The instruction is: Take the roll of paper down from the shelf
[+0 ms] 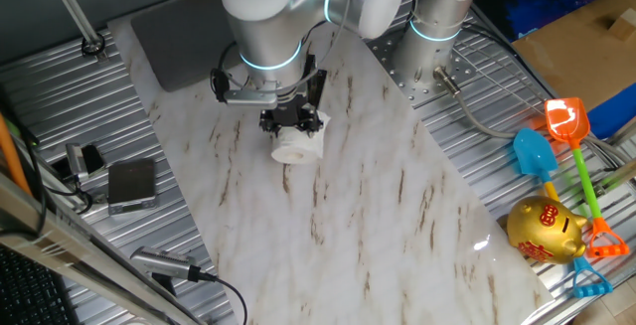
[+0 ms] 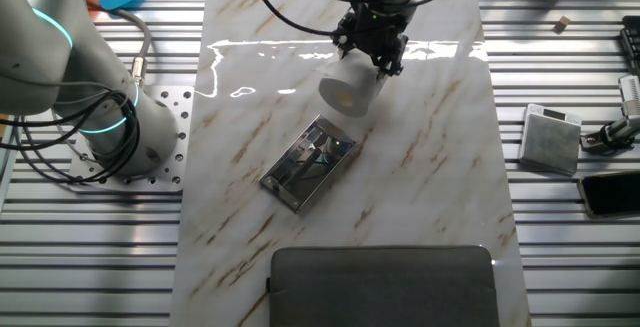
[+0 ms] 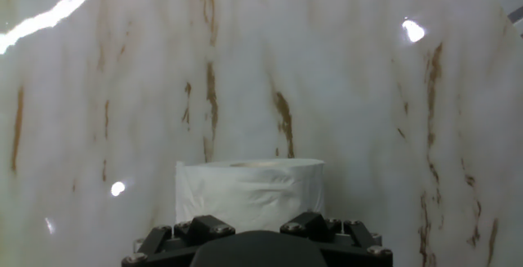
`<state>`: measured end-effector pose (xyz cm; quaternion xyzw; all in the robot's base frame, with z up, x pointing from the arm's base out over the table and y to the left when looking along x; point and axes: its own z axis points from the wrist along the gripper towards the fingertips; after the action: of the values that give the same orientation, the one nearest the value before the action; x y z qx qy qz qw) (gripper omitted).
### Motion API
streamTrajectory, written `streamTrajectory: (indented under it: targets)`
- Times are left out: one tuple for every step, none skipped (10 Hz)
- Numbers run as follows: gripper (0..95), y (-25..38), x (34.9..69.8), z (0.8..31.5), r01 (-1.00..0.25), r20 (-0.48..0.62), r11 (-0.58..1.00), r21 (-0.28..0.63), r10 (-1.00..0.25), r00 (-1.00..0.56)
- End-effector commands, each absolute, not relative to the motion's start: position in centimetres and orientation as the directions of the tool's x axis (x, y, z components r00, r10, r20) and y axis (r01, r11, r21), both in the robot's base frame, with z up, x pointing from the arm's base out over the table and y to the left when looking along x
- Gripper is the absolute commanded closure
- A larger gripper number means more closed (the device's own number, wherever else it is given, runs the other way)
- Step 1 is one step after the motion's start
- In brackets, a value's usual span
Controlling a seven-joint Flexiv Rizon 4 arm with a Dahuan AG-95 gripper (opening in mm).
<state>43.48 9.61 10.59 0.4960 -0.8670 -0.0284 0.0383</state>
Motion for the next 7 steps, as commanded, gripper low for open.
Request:
streamTrajectory:
  targets:
    - [95.0, 9.58, 43.41, 10.61, -0.862, 0.044, 0.498, 0.091, -0.867, -0.496]
    - [95.0, 9.57, 43.43, 10.56, -0.859, 0.047, 0.504, 0.09, -0.864, -0.501]
    - [95.0, 9.53, 43.47, 10.37, -0.862, 0.045, 0.5, 0.086, -0.866, -0.498]
    - [95.0, 9.5, 43.5, 10.25, -0.861, 0.039, 0.503, 0.081, -0.864, -0.501]
    - [95.0, 9.51, 43.5, 10.26, -0.86, 0.038, 0.504, 0.08, -0.864, -0.503]
    - [95.0, 9.51, 43.5, 10.26, -0.853, 0.042, 0.516, 0.079, -0.857, -0.514]
    - [95.0, 9.51, 43.5, 10.26, -0.842, 0.059, 0.535, 0.072, -0.845, -0.532]
